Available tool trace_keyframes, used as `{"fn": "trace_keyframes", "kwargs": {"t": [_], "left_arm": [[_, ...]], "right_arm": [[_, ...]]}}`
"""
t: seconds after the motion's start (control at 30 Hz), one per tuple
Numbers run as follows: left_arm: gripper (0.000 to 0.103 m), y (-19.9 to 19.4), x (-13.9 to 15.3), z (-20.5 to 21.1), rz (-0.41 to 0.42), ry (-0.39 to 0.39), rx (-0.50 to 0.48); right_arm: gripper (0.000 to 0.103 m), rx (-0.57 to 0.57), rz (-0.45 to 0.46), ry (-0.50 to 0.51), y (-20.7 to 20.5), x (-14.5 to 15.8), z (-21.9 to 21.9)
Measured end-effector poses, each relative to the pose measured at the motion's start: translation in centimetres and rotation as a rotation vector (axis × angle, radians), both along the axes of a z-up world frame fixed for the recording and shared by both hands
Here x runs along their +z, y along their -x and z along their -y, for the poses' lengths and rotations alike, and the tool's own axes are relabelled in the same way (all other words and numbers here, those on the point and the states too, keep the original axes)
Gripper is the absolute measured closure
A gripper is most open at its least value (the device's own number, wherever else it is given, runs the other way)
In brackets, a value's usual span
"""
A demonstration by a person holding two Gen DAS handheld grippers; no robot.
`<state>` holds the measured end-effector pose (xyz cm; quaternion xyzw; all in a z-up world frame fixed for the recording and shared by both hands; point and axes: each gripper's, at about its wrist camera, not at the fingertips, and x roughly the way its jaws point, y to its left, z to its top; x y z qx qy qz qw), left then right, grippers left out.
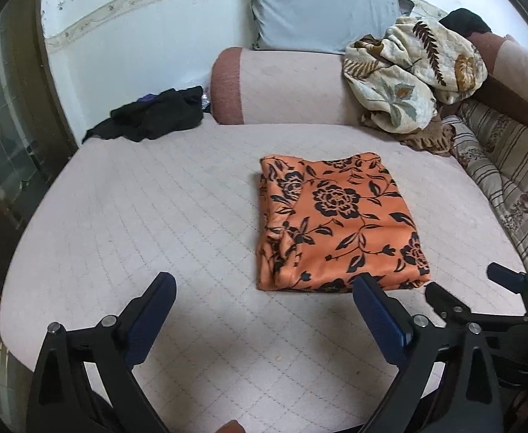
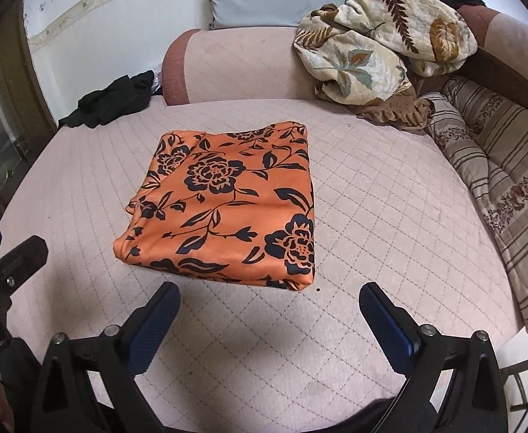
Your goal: Fold small clothes
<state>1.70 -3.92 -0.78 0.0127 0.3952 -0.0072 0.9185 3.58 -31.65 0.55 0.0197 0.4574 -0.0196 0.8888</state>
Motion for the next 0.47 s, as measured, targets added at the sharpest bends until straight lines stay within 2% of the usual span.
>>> {"fn": "trace_keyframes", "kwargs": {"t": [0.47], "left_arm": [[0.004, -2.8, -0.5, 1.4, -0.015, 0.000, -0.045]], "right_arm": [[0.002, 0.030, -0.033, 0.003, -2.5, -0.9, -0.2]]}}
